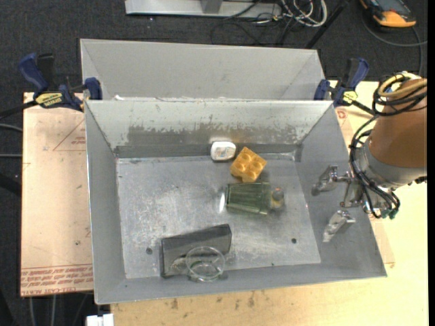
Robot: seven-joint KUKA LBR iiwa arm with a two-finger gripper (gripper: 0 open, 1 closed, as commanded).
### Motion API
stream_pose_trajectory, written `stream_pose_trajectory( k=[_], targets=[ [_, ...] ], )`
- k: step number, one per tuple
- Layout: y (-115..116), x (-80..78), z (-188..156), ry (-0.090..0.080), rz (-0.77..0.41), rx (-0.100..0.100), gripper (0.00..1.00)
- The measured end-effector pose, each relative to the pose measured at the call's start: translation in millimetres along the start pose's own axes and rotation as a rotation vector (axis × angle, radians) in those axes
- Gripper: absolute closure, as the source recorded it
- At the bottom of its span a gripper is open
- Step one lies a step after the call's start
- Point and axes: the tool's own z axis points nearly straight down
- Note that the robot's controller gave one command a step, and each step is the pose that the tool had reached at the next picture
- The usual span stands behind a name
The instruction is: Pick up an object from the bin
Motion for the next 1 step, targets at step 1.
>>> stream_pose_trajectory(
  k=[1],
  targets=[
    [0.6,-1.8,-3.6,-0.007,-0.004,0.001,0.0]
  ],
)
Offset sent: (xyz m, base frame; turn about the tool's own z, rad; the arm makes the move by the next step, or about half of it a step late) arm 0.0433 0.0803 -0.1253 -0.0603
